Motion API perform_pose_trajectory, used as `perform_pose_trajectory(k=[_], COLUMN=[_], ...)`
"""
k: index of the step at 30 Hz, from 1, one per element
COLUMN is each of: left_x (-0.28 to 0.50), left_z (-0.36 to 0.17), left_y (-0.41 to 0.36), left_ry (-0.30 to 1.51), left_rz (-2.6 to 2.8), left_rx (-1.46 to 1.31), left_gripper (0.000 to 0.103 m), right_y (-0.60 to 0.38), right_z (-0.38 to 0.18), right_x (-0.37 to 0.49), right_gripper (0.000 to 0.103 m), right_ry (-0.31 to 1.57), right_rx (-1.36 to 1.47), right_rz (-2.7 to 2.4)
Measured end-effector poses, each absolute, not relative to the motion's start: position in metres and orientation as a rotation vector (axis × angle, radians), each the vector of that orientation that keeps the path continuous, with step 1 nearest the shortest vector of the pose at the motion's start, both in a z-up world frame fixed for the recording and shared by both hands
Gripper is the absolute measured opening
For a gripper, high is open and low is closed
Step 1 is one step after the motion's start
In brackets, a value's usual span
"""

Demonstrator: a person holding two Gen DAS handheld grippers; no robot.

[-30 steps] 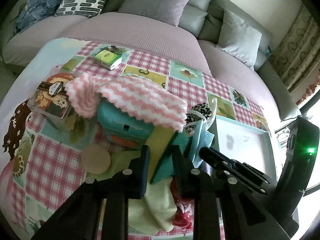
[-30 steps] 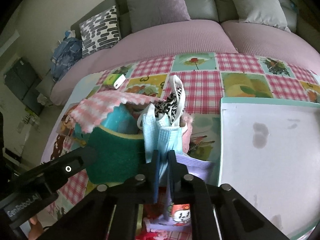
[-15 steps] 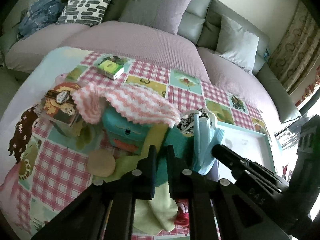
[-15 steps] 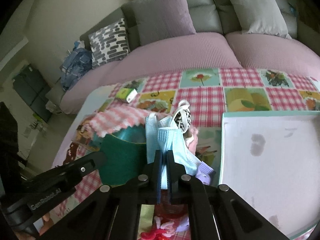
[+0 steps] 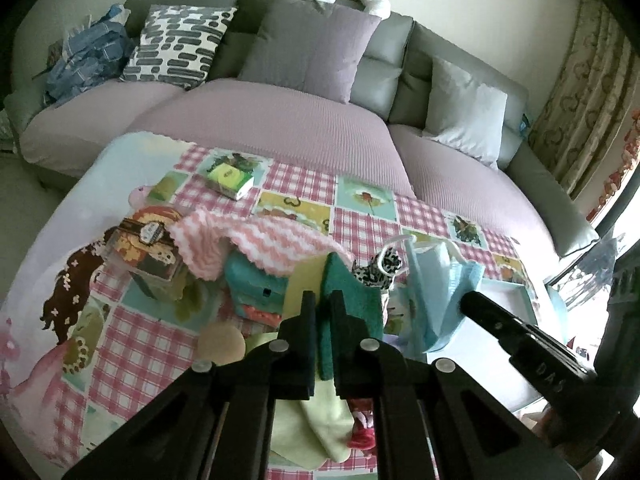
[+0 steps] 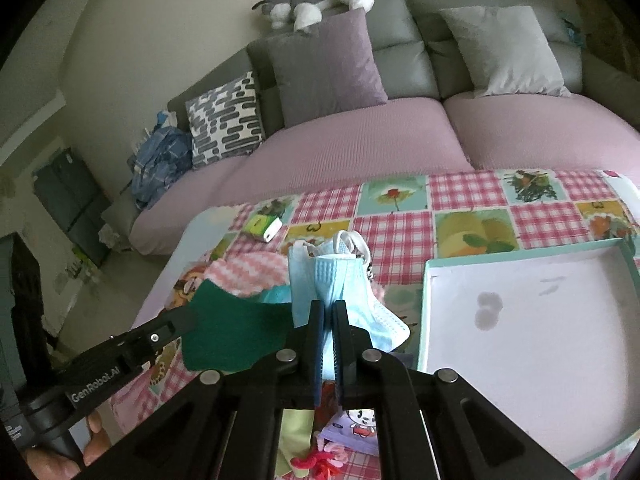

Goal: Organize soft objects
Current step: 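Carry the sponge in the left tool and mask in the right tool over the white tray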

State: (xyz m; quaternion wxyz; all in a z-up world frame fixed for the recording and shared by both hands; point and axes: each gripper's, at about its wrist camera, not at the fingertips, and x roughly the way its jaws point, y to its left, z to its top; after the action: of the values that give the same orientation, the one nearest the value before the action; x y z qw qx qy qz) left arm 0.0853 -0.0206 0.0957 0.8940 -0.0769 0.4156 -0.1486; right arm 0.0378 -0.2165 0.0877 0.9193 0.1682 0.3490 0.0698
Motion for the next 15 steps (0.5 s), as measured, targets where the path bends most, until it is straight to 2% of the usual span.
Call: perform_pose_trajectory(k=[8,15], left_x=[0.072,0.074], left_z=[0.132,0.152], left_y=[-0.029,-0.069], left_ry=[0.776,0.744], left_rz=[-0.322,-0.409], left_rx=[-0.118,-0.055], left_gripper=[0.006,0.006], right_y=[-0.243,-0.291], right_z=[0.116,0.123], right_x=[0.014,-0.003], right_gripper=[0.004,0.004], right_ry=[0.618,0.584], right_rx=[0.37,0.4], right_rz=[0.095,-0.062])
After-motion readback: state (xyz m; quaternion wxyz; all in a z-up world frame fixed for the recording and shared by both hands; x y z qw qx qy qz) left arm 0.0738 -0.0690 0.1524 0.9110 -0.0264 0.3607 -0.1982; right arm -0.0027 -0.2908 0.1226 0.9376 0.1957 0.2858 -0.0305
